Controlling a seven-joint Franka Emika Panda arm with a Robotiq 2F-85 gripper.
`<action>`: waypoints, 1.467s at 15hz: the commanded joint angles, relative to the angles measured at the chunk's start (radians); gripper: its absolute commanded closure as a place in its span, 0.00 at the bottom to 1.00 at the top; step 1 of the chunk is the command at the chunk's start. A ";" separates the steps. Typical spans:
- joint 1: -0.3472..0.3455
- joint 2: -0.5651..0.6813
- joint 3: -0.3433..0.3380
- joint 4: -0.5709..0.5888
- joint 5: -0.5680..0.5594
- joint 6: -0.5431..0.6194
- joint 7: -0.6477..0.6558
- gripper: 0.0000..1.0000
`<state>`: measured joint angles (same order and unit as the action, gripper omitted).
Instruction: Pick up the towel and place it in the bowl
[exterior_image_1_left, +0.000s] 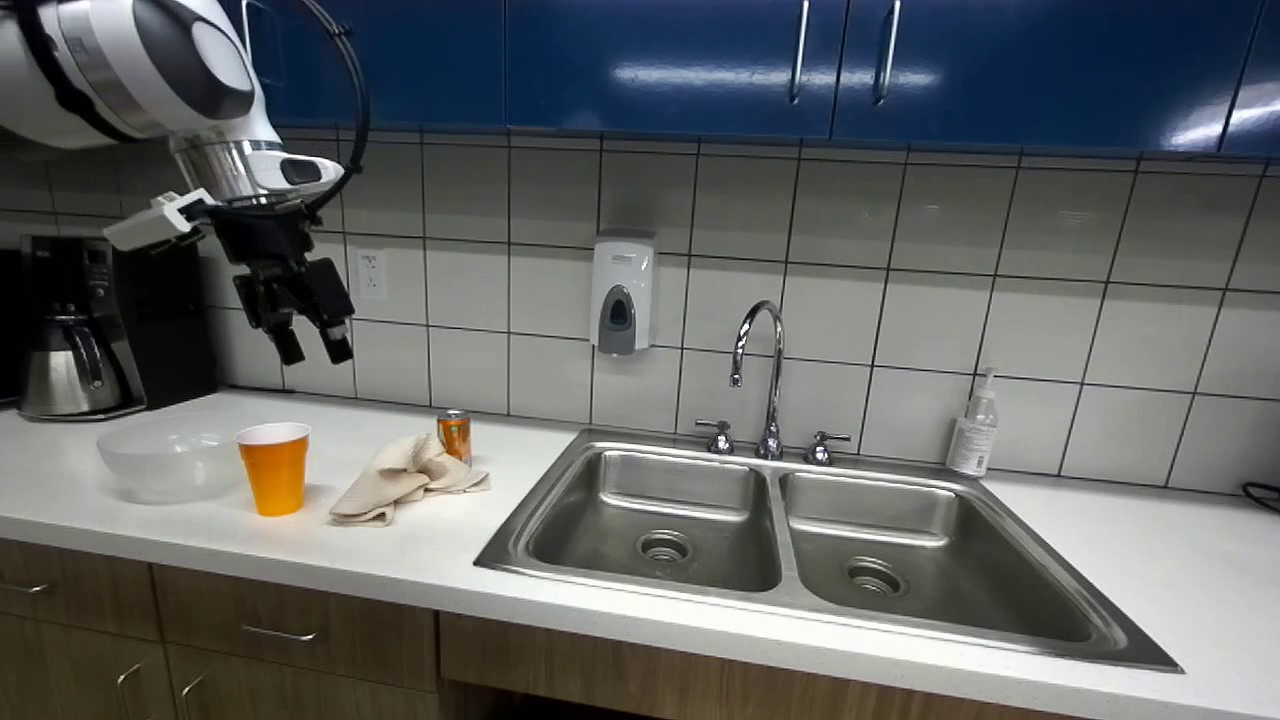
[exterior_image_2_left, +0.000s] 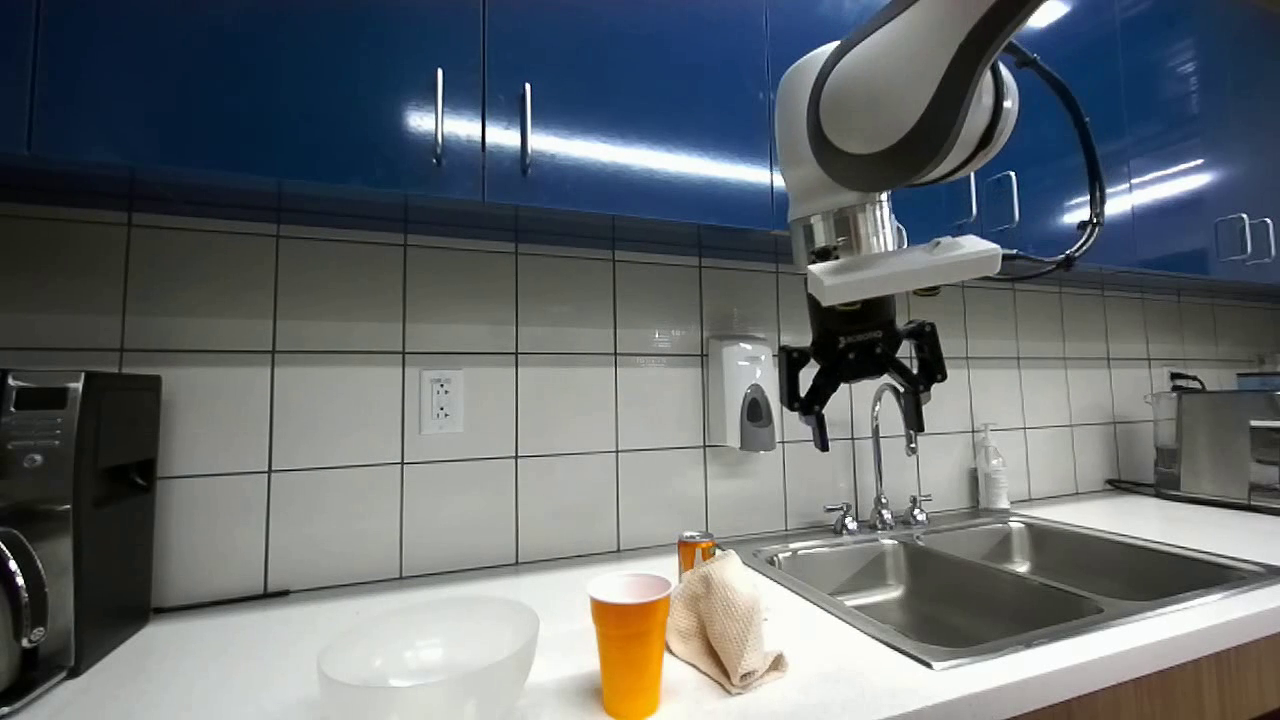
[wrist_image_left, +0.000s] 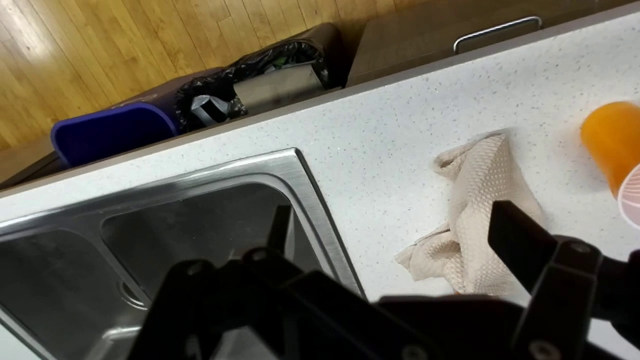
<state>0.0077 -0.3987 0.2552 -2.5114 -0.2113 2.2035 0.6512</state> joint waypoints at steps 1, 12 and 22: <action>-0.026 0.092 0.017 0.048 -0.050 0.041 0.112 0.00; 0.007 0.373 -0.067 0.226 -0.108 0.208 0.100 0.00; 0.108 0.713 -0.167 0.538 -0.078 0.196 0.006 0.00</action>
<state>0.0751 0.2127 0.1276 -2.0936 -0.3008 2.4334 0.6968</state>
